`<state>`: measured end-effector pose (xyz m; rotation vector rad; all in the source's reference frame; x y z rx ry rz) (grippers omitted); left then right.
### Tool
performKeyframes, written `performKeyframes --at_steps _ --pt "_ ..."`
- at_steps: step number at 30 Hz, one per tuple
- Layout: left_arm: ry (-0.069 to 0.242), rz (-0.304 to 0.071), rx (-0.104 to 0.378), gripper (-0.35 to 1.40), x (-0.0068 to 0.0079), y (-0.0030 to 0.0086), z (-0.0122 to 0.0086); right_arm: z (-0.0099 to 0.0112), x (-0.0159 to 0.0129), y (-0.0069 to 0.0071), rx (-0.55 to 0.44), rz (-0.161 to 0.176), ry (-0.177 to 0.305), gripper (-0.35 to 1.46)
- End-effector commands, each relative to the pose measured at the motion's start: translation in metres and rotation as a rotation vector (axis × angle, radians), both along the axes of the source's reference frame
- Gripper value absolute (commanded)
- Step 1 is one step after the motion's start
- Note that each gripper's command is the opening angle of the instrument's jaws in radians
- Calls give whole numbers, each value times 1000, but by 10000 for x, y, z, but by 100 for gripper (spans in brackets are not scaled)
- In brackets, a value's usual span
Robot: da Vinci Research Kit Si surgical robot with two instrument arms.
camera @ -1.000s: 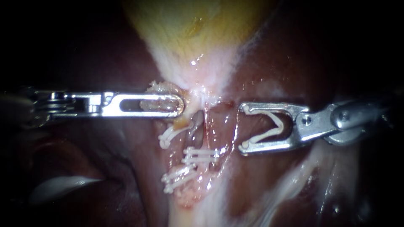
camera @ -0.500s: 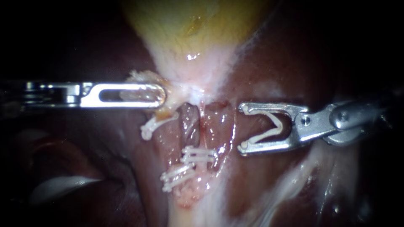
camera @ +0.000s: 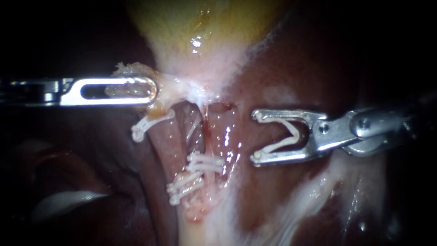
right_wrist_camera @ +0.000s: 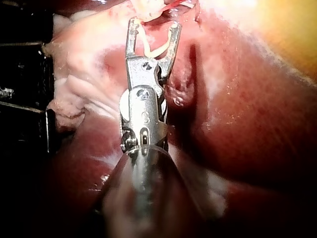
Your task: Clipping third clip right tube
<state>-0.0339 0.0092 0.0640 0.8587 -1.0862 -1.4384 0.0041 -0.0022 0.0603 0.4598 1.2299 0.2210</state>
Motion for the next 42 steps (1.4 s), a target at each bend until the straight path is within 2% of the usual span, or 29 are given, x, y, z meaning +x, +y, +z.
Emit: performKeyframes --at_steps 1,11,19,23,27,33,42 --pt "1 -1 0 -35 0 0 1 5 5 -1 23 12 -6 48" --pt "2 -3 0 -35 -7 -5 -4 49 30 1 149 69 -49 48" --pt "-5 5 1 -35 -12 -9 -6 71 45 8 215 99 -68 48" --pt "-6 6 0 -35 -14 -10 -6 76 55 8 242 93 -66 48" --pt "-6 6 0 -35 -14 -11 -6 79 68 9 284 96 -36 48" --pt "-6 6 0 -35 -14 -11 -6 85 85 6 326 82 8 46" --pt "-6 6 0 -35 -14 -11 -6 98 99 1 340 82 24 47"
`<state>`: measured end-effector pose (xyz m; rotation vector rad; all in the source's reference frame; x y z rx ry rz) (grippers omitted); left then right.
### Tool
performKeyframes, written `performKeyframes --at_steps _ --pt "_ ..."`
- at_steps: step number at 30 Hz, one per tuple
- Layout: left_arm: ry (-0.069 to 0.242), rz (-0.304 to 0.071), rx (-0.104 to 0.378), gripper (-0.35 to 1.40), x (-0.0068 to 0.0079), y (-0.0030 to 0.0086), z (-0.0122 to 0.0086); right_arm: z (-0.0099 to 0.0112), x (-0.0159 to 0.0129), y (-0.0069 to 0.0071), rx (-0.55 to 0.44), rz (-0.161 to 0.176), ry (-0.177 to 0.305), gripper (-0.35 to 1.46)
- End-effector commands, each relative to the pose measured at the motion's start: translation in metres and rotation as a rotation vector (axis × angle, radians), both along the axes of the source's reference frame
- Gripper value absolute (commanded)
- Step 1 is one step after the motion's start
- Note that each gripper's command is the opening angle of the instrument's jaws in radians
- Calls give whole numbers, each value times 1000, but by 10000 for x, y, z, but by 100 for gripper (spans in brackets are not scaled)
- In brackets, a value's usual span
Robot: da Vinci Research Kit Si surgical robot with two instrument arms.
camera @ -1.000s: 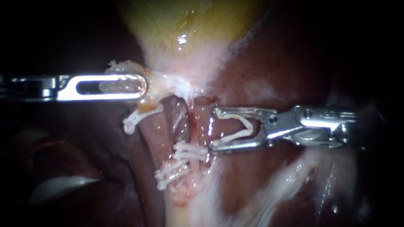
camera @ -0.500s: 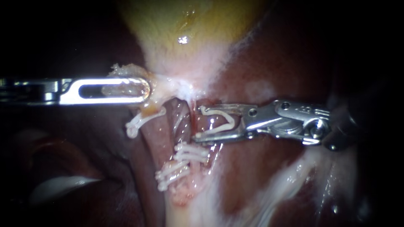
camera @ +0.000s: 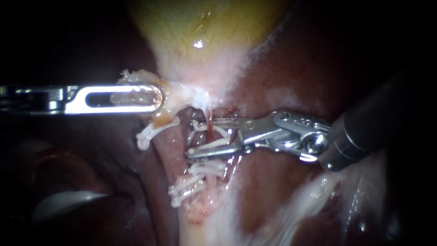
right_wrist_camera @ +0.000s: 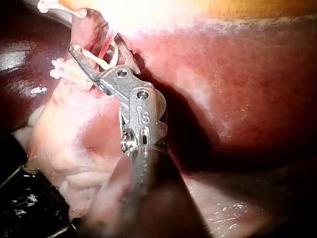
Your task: Clipping third clip right tube
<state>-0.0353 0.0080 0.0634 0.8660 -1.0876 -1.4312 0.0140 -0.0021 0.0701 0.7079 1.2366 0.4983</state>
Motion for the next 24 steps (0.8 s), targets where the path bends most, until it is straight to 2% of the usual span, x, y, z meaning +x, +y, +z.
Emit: performKeyframes --at_steps 1,6,13,20,24 --pt "0 0 0 -35 0 0 0 0 0 0 6 9 12 47" --pt "-1 1 0 -35 2 0 1 0 -1 1 19 25 40 47" --pt "-2 3 -2 -35 5 0 6 -9 -2 2 79 37 111 47" --pt "-3 5 -3 -35 7 0 9 -33 -2 6 159 46 211 47" --pt "-3 5 -3 -35 7 0 9 -46 -3 12 171 49 248 45"
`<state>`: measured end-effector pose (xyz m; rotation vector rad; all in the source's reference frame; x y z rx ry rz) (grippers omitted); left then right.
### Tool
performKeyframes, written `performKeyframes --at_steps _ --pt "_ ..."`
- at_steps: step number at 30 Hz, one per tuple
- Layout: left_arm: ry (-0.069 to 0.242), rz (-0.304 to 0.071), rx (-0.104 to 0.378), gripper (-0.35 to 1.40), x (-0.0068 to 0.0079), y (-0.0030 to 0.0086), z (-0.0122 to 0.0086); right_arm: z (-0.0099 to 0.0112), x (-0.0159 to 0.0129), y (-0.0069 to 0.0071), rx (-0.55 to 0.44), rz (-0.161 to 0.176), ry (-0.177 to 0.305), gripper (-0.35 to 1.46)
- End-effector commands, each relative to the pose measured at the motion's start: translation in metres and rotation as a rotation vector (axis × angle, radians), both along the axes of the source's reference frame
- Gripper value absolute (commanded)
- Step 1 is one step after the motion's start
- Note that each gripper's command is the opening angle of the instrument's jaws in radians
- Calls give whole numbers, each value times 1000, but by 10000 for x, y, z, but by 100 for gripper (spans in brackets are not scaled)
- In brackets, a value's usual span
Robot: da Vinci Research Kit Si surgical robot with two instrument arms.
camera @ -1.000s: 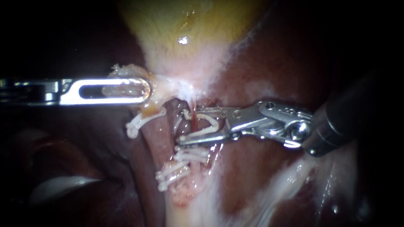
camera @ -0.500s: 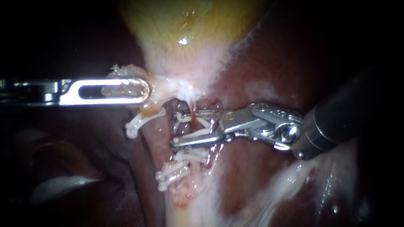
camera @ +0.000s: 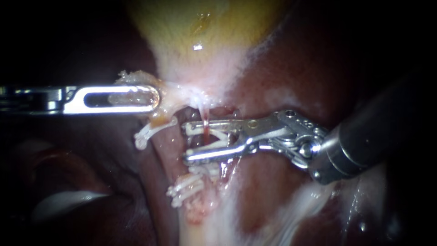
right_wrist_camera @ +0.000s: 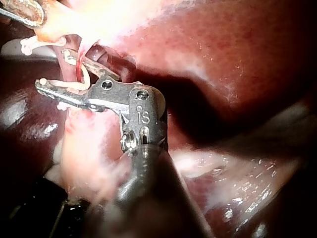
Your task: Clipping third clip right tube
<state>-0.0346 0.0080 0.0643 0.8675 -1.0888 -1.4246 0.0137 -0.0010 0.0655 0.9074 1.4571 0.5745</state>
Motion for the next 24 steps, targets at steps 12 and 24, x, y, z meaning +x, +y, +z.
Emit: performKeyframes --at_steps 12,24 --pt "0 0 0 -35 0 -1 0 -3 -4 4 61 6 -16 32" --pt "0 -1 -1 -35 0 -1 1 1 -19 9 141 -31 -97 -35"
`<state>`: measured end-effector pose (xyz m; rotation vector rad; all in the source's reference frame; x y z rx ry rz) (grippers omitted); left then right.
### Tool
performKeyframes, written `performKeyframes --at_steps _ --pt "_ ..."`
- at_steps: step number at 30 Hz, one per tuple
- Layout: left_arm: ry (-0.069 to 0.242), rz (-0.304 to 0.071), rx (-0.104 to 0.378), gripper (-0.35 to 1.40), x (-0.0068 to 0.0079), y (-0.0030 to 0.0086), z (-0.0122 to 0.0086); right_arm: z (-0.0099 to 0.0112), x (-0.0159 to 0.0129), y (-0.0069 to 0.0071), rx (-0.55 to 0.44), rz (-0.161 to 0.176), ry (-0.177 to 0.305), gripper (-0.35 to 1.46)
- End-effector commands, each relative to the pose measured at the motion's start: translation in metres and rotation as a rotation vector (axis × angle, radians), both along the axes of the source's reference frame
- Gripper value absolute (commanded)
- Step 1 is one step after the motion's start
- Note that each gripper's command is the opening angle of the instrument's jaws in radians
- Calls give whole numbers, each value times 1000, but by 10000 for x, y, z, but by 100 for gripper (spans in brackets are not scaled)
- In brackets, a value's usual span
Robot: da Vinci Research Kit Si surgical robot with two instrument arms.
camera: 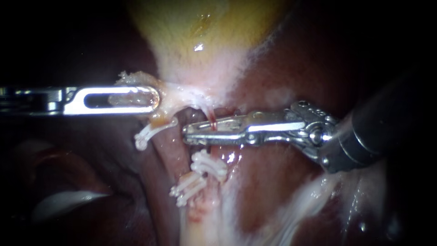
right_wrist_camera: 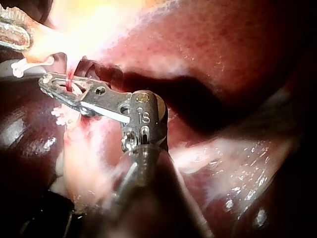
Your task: Clipping third clip right tube
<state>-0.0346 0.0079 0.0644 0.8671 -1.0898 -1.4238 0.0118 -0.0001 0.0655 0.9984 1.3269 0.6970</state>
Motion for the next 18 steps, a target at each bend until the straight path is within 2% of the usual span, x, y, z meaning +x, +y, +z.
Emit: performKeyframes --at_steps 1,18 --pt "1 0 0 -35 0 0 0 1 0 0 -2 2 -3 -35" --pt "1 0 -1 -35 0 -1 2 2 -1 1 -2 2 -3 -35"
